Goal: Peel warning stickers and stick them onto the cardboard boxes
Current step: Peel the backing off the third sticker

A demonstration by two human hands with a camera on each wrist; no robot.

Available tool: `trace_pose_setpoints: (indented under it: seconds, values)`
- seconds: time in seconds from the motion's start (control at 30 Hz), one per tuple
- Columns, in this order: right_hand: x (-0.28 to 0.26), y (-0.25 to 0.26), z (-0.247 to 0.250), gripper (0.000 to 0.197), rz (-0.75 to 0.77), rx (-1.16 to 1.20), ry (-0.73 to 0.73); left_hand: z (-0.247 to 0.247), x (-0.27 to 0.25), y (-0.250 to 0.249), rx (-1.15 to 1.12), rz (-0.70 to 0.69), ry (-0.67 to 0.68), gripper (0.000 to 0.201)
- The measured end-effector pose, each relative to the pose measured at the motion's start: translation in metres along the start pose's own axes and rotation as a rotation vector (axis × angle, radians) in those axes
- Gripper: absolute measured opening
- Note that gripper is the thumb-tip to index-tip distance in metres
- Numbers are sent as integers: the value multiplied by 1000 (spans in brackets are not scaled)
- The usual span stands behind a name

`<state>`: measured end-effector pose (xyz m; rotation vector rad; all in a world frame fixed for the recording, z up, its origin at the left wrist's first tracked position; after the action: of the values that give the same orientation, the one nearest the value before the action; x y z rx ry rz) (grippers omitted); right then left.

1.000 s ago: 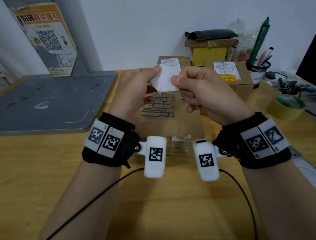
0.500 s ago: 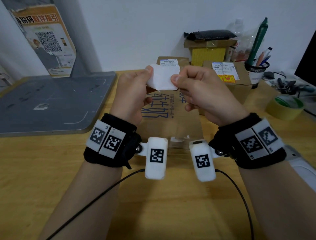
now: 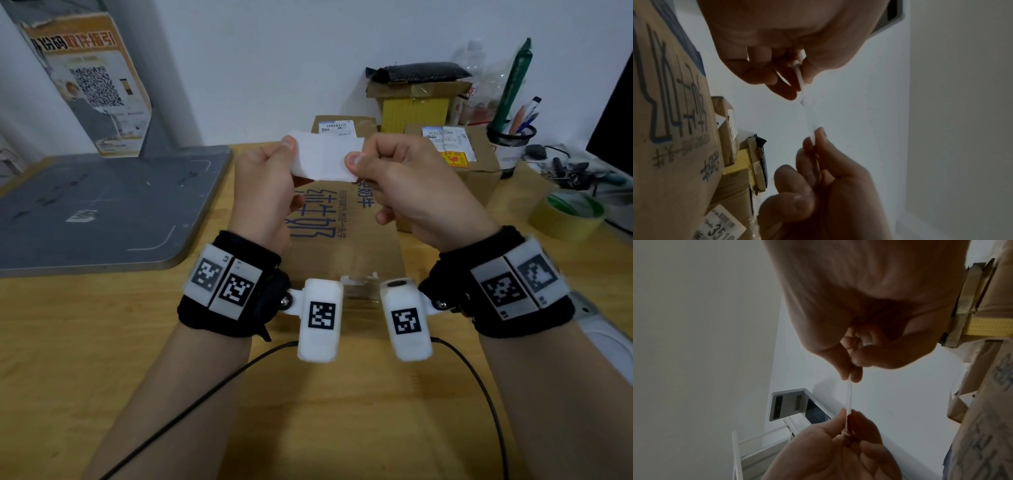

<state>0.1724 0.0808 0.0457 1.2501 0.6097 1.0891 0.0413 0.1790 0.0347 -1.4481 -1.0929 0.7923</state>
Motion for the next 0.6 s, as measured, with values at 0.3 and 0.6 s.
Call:
trace_pose_setpoints:
  seconds: [0.3, 0.6]
  values:
    - [-1, 1, 19, 38, -8, 9, -101, 35, 14, -10, -50, -40, -217, 20]
    - [1, -12, 45, 22, -115, -512, -157, 19, 5, -10, 50, 69, -25, 17]
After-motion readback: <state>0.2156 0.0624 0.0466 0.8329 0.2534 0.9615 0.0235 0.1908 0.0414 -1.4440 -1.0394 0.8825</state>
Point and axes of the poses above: each hand's wrist, its own x-axis towards the middle knuckle, its own z-axis out of the back of the hand, y = z × x, the point moved 5 cm from there along x, towards the middle knuckle, and after that the axes turned 3 degrees about y, right-handed, at the moved point
